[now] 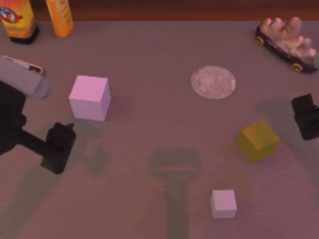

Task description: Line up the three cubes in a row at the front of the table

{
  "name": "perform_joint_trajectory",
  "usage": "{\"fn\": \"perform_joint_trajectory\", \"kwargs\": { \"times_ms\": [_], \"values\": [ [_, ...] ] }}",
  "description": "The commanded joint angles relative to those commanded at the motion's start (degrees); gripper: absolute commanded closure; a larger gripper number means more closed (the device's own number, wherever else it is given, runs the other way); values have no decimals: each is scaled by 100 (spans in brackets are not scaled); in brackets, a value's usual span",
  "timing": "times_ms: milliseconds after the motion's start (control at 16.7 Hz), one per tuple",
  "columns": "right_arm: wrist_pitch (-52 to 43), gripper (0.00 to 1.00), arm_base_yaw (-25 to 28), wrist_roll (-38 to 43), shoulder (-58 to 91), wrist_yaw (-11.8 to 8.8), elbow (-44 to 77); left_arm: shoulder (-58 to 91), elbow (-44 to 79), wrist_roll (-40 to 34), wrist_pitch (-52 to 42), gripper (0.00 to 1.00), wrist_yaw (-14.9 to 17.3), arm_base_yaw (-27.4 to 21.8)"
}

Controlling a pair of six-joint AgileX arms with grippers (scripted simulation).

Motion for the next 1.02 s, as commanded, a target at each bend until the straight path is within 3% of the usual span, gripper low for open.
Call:
{"fn": "perform_joint_trajectory", "kwargs": {
  "times_ms": [300, 540, 1020],
  "values": [
    [-1366, 0, 447, -134, 2466, -3, 1810, -2657, -2324, -599, 1525, 0, 17, 1246],
    [-2088, 0, 706, -211, 3741, -8, 2937, -4090, -3515, -932, 2494, 0, 55, 1932],
    [-2411, 0, 835, -250, 4375, -10, 3518, -4830, -4038, -1090, 2995, 0, 88, 2244]
  ]
}}
